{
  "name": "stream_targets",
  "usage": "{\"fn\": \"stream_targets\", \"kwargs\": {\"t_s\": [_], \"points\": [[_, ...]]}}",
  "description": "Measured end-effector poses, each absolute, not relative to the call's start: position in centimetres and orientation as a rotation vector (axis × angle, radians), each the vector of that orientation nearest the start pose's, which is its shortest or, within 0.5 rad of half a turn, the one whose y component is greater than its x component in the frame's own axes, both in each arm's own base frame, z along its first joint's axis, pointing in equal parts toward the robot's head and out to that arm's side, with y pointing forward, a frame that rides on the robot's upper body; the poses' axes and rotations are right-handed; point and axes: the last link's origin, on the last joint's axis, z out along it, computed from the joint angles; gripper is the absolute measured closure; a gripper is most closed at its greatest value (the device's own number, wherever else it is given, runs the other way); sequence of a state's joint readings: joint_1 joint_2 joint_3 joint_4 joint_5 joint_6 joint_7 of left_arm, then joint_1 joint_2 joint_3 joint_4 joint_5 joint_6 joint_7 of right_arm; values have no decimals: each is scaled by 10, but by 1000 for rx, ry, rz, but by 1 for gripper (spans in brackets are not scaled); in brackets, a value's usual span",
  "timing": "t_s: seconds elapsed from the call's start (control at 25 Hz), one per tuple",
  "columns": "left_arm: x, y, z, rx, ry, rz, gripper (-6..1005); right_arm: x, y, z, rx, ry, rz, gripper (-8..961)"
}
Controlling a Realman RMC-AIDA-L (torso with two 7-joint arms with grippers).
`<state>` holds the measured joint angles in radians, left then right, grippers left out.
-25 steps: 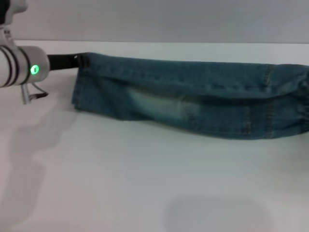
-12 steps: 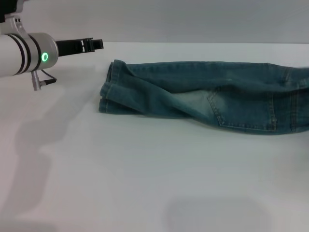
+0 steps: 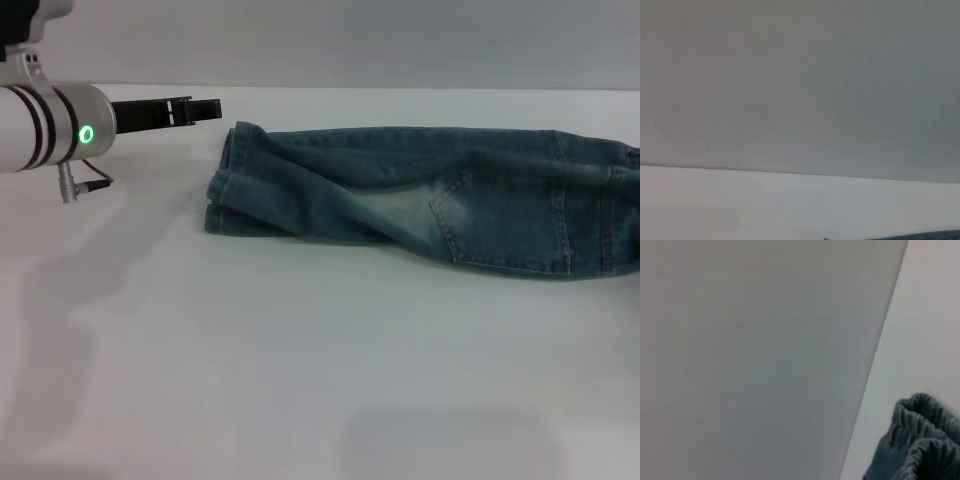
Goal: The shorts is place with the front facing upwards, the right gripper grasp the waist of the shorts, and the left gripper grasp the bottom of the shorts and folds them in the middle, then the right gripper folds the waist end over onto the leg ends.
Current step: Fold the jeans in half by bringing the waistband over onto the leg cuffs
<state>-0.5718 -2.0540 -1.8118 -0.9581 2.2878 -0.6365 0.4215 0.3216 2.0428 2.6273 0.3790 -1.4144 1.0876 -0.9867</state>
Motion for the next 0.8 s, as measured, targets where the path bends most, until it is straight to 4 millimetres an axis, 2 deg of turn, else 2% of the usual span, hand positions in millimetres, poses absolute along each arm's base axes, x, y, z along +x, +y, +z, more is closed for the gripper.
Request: {"fn": "stream_targets", "kwargs": {"t_s": [0.16,0.32,0.64,0.8], "points": [[-233,436,8,-1964,-1235,-340,175,396,301,49,-1101,1900,1383,294],[-236,434,7,-1968,-1238,-328,175,395,303,60,-1116,1865,1398,294],[-239,430,1,-2000,-1244,-296,175,388,337,93,-1124,1763,1390,294],[-241,426,-1,-2020,-1251,-280,176,391,346,98,-1160,1732,1284,294]]}}
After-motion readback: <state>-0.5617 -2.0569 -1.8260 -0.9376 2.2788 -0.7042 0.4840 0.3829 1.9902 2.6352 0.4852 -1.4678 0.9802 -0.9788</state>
